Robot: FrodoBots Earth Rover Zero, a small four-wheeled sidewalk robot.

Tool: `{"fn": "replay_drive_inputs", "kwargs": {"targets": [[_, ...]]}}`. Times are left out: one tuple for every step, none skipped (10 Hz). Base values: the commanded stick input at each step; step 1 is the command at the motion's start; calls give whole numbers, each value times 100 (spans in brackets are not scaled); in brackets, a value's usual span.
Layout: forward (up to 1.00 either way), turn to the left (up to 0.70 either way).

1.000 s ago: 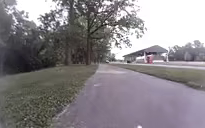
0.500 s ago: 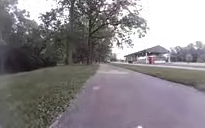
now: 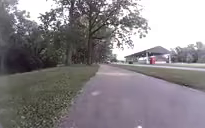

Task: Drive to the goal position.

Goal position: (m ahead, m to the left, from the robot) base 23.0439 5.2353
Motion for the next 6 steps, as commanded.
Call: {"fn": "replay_drive_inputs", "kwargs": {"targets": [[70, 0], [70, 0], [70, 0], [70, 0], [70, 0], [70, 0]]}}
